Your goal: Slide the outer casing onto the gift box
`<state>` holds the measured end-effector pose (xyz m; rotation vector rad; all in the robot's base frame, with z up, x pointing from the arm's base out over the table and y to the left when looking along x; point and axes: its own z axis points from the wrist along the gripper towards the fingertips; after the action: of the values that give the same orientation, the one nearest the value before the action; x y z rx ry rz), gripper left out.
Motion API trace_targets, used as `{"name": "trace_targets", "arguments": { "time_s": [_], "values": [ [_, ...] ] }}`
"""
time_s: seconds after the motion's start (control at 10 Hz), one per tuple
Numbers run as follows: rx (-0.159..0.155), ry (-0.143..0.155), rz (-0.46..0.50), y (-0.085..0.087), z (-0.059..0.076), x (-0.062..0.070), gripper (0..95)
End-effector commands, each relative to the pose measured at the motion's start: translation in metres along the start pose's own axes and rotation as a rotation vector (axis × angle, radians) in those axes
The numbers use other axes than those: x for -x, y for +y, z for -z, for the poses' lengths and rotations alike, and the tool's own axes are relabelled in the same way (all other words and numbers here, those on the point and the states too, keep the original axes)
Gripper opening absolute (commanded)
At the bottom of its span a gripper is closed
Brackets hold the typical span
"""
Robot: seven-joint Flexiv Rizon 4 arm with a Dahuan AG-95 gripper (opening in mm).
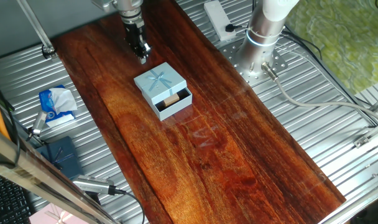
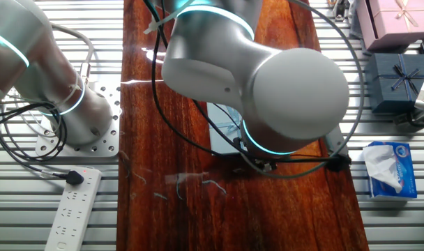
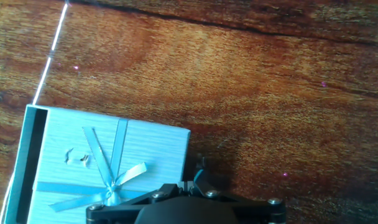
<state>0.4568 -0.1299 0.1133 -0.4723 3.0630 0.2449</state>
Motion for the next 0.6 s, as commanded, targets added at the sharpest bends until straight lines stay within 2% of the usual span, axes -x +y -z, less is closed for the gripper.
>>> {"name": "trace_targets", "arguments": {
  "time_s": [0.1,0.3,0.5,0.6],
  "values": [
    [-0.008,-0.010,0.046,-0.0001,-0.0004,-0.0006,0.0],
    [-0.028,0.077,-0.054,-0.0001,-0.0004,-0.0006,0.0],
    [-0.024,0.115,-0.136,-0.0001,-0.0004,-0.0006,0.0],
    [-0.010,0.125,-0.142,-0.0001,-0.0004,-0.0006,0.0]
  ]
}}
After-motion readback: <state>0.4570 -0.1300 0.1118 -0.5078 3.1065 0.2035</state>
